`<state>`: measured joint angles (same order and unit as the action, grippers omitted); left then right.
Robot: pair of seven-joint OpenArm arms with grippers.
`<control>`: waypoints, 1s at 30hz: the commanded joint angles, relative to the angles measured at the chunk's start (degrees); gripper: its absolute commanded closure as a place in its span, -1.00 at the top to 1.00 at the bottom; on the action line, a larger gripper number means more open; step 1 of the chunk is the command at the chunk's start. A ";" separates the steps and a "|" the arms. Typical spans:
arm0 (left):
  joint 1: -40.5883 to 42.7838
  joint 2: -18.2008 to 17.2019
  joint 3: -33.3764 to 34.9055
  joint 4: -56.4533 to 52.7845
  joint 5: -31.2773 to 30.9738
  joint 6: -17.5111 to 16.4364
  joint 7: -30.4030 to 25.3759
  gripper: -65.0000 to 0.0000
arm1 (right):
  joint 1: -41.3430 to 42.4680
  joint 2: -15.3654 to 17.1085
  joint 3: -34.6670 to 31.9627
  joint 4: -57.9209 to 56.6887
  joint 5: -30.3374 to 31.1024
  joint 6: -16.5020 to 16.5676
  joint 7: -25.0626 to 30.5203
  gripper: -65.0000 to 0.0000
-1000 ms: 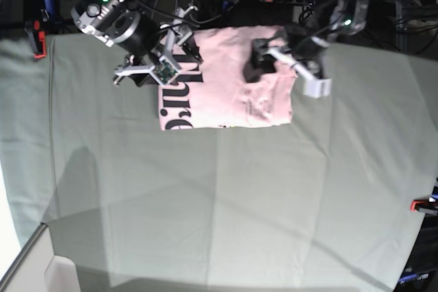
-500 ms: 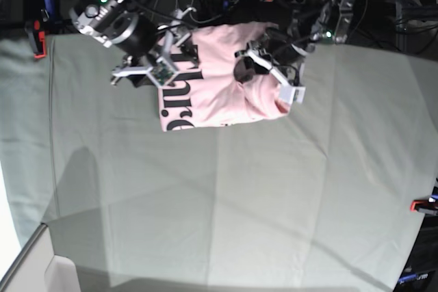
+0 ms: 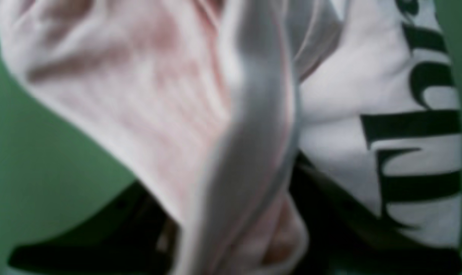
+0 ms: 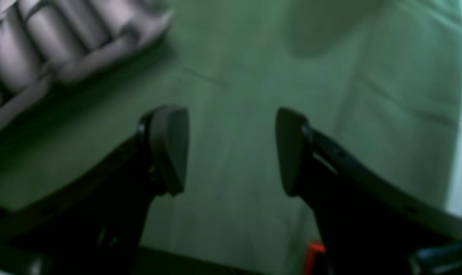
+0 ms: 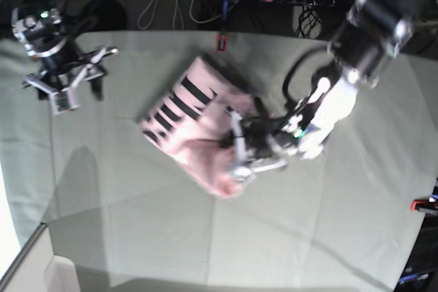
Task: Layout the t-shirt on the table in an organized manner, then fold the t-shirt properly
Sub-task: 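Grasp the stack's loose end with the left gripper and fold it under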
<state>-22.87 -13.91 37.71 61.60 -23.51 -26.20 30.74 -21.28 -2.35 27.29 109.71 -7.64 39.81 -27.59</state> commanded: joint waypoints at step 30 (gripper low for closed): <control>-12.42 20.90 12.18 -21.65 40.96 -13.80 -10.21 0.00 | -0.39 -2.18 11.88 1.01 0.74 0.19 1.44 0.03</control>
<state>-34.20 6.79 49.95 39.53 16.29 -39.16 18.79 -21.52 -4.89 39.09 109.71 -7.64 39.83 -27.62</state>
